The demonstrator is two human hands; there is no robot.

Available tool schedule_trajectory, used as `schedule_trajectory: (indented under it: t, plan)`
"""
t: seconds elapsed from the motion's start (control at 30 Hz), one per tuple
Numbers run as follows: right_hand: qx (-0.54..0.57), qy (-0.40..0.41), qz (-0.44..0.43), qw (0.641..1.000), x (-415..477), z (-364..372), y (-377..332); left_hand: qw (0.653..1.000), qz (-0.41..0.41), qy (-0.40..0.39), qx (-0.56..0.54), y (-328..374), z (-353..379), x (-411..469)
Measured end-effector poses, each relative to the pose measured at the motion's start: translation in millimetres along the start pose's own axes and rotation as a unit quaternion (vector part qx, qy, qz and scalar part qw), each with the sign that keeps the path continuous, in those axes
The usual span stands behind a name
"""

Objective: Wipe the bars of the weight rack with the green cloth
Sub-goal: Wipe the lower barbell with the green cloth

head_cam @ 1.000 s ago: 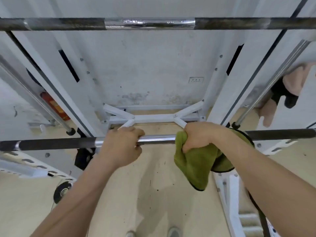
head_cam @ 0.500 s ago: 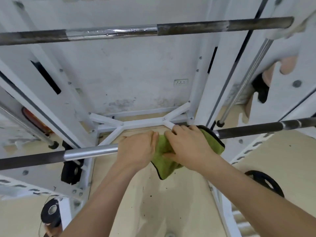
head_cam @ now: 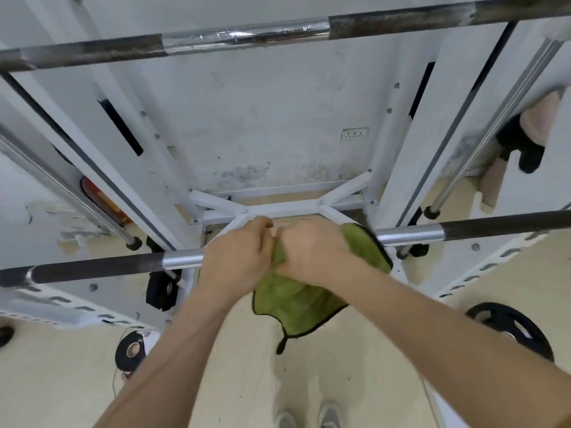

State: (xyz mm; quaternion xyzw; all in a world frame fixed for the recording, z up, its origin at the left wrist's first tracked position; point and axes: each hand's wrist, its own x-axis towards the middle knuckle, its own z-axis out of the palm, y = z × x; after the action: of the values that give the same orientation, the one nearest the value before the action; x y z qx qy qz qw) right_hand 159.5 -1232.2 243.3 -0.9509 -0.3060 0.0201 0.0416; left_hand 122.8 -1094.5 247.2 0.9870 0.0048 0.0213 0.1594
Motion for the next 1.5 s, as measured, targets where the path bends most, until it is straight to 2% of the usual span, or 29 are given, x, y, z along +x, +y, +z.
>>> schedule_trajectory:
  t: [0.1, 0.17, 0.27, 0.33, 0.47, 0.57, 0.6, 0.67, 0.73, 0.8, 0.83, 0.9, 1.03, 1.13, 1.27, 1.3, 1.43, 1.5]
  plan:
    - [-0.071, -0.050, 0.105, 0.991, -37.1, -13.1, 64.4, 0.991, 0.036, 0.007, 0.126, -2.5, 9.4, -4.5]
    - [-0.075, -0.098, 0.172, 0.977, -54.3, -23.4, 94.5, 0.987, 0.037, -0.006, 0.153, -3.6, 11.3, -3.2]
    - [-0.073, -0.117, 0.178, 0.974, -51.2, -24.0, 88.6, 0.980, 0.047, 0.021, 0.192, -1.5, 10.9, 2.6]
    - [-0.090, -0.084, 0.151, 0.981, -30.4, -14.9, 55.8, 0.975, 0.063, 0.024, 0.210, -1.0, 10.4, 6.5]
    - [-0.082, 0.019, 0.130, 0.988, 3.6, 12.6, -11.0, 0.974, 0.104, 0.006, 0.200, -6.4, 10.3, 10.9]
    - [-0.115, 0.098, 0.088, 0.985, -10.0, 16.8, 2.3, 0.989, 0.070, -0.037, 0.123, -8.6, 6.7, 22.3]
    - [-0.122, 0.091, 0.083, 0.985, -21.5, 13.6, 18.4, 0.991, 0.066, -0.064, 0.099, -7.9, 6.7, 28.4]
    - [-0.115, 0.066, 0.127, 0.983, -50.3, 4.2, 61.6, 0.989, 0.064, -0.107, 0.085, -7.1, 5.5, 34.0]
    - [-0.132, 0.043, 0.204, 0.969, -72.7, -8.7, 98.8, 0.990, 0.065, -0.074, 0.101, -7.9, 3.5, 24.1]
    - [-0.126, 0.006, 0.251, 0.960, -76.8, -12.9, 113.0, 0.990, 0.083, -0.002, 0.113, 2.1, 10.2, 7.4]
    - [-0.113, -0.010, 0.253, 0.961, -71.5, -13.3, 108.1, 0.988, 0.113, 0.029, 0.096, 16.7, 18.3, -1.3]
    - [-0.117, -0.035, 0.215, 0.969, -54.6, -11.0, 86.5, 0.986, 0.160, 0.023, 0.030, 55.5, 38.0, -16.3]
    - [-0.108, -0.027, 0.112, 0.987, -40.3, -8.4, 55.6, 0.985, 0.136, 0.067, -0.081, 92.3, 55.1, -19.6]
    - [-0.077, -0.027, 0.058, 0.995, -60.2, -14.7, 85.5, 0.987, 0.138, 0.075, -0.029, 87.7, 57.9, -13.5]
    - [-0.106, -0.032, 0.084, 0.990, -99.6, -21.9, 151.5, 0.993, 0.045, 0.095, 0.053, 125.3, 67.3, -5.3]
    - [-0.107, -0.031, 0.088, 0.990, -107.1, -23.5, 165.5, 0.991, 0.050, 0.101, 0.067, 141.0, 70.8, -2.9]
    - [-0.126, -0.050, 0.149, 0.980, -136.5, -34.1, 214.5, 0.975, 0.151, 0.014, 0.163, 211.3, 94.5, 1.8]
    - [-0.133, -0.046, 0.158, 0.977, -148.4, -31.0, 227.7, 0.975, 0.141, 0.013, 0.169, 238.6, 106.0, 7.5]
